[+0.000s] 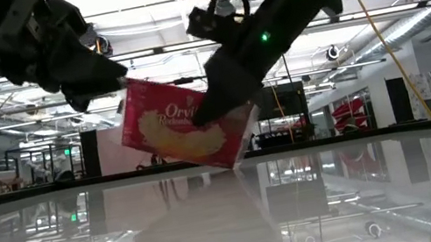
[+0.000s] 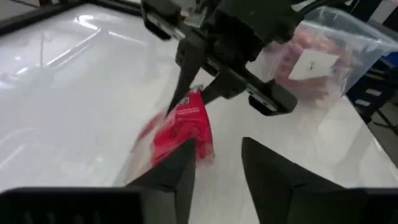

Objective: Sort popcorn bags into baskets
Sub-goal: Put the red popcorn pack into the transparent bin

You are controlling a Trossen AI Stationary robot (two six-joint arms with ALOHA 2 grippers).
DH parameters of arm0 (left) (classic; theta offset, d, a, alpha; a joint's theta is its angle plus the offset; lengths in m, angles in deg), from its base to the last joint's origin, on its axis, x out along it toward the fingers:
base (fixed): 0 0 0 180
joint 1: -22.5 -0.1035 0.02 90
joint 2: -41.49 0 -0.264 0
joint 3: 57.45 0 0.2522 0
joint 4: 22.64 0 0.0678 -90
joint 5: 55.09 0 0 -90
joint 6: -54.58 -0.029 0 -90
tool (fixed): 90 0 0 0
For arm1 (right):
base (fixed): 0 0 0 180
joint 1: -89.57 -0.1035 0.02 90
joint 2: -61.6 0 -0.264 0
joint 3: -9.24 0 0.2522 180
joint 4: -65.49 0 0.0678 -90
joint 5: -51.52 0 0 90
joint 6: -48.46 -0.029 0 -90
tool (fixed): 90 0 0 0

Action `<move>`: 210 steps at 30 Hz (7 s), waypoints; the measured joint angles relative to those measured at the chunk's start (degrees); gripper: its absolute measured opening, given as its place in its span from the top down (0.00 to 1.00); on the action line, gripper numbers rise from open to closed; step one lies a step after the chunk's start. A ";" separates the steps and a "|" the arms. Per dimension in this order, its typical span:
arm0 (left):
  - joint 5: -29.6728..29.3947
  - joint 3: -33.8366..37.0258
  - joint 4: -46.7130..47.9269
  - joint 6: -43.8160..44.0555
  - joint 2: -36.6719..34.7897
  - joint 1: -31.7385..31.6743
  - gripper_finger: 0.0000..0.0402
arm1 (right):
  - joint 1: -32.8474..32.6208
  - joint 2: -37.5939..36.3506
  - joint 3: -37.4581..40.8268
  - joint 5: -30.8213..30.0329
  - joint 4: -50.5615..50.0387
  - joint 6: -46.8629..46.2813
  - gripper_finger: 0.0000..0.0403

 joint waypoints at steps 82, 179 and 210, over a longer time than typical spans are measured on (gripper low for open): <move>-1.06 -2.96 -30.53 -26.44 17.79 2.80 0.94 | -5.45 -13.49 16.28 2.76 39.98 -4.44 0.83; 0.83 -34.74 58.61 -27.43 17.18 -11.85 0.91 | 7.30 -2.75 -17.74 15.25 -29.86 1.50 0.90; 1.90 -11.54 22.61 -9.39 13.23 1.62 0.53 | -7.69 -6.39 -13.50 6.03 -31.32 -11.98 0.97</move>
